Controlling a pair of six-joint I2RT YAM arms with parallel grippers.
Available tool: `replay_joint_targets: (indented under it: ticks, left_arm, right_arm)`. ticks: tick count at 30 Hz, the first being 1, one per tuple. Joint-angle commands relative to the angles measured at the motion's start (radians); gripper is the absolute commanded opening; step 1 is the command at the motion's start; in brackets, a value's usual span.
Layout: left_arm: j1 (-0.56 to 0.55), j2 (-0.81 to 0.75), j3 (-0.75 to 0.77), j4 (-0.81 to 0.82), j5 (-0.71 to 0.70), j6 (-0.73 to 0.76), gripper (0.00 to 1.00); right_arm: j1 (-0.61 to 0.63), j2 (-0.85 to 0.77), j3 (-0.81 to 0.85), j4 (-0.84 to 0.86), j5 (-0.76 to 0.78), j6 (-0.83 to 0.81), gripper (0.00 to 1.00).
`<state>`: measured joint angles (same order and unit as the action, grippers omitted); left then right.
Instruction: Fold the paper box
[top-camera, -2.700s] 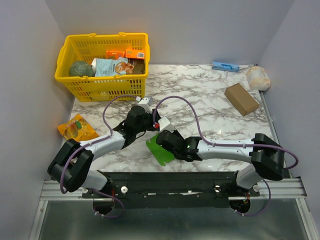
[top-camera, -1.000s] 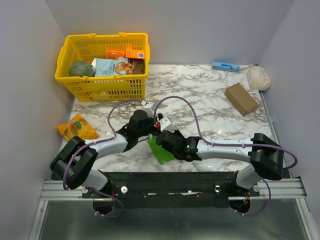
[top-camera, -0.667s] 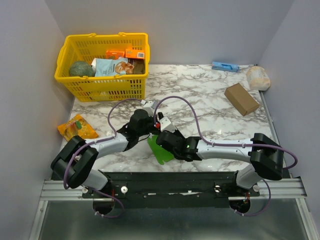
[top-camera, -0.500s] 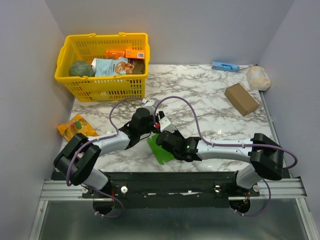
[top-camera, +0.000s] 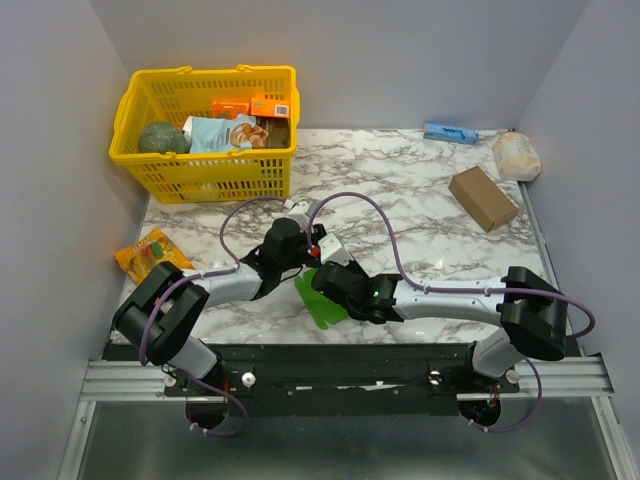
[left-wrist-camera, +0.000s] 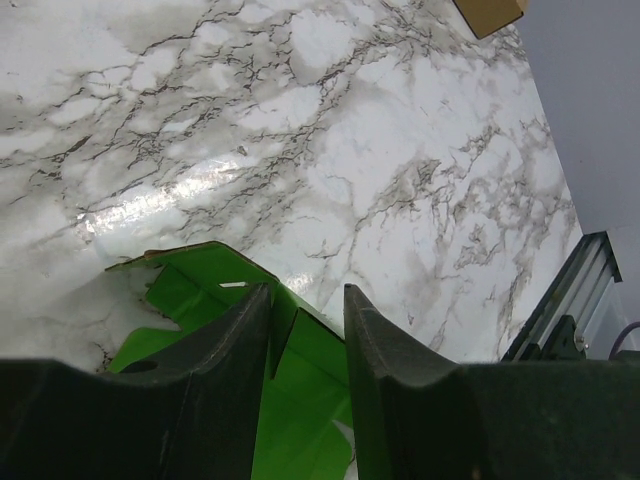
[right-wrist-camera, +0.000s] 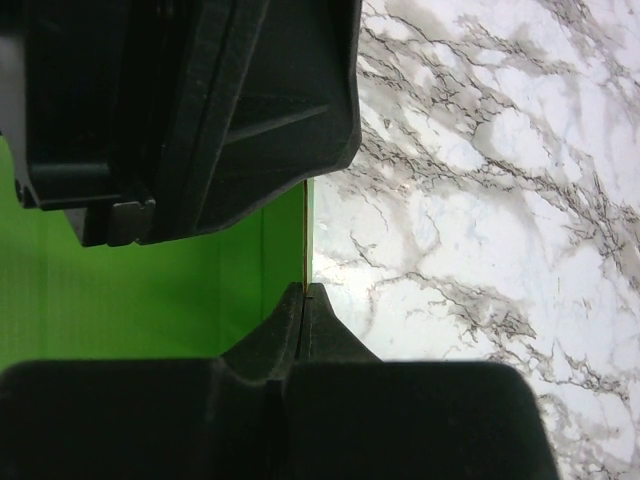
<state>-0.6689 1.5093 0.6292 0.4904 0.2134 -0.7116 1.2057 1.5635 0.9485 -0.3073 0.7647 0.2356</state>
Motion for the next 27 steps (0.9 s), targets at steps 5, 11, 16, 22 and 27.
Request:
replay_joint_targets:
  ticks: [5,11,16,22,27]
  left_arm:
    - [-0.005,-0.004,-0.109,0.112,0.024,0.023,0.38]
    - [-0.006,0.002,-0.126,0.141,0.021,0.049,0.37]
    - [-0.006,0.017,-0.138,0.174,0.029,0.060,0.36]
    - [-0.005,0.034,-0.158,0.232,0.040,0.064,0.36]
    - [-0.006,0.046,-0.177,0.278,0.046,0.067,0.36]
  right_arm:
    - [0.009,0.006,-0.014,-0.026,-0.105,0.065,0.11]
    - [0.002,-0.043,-0.005,-0.036,-0.179,0.087,0.30]
    - [-0.029,-0.080,-0.004,-0.046,-0.286,0.123,0.45]
    - [-0.118,-0.140,-0.017,-0.049,-0.455,0.183,0.59]
    - [-0.189,-0.169,-0.039,-0.049,-0.548,0.214,0.71]
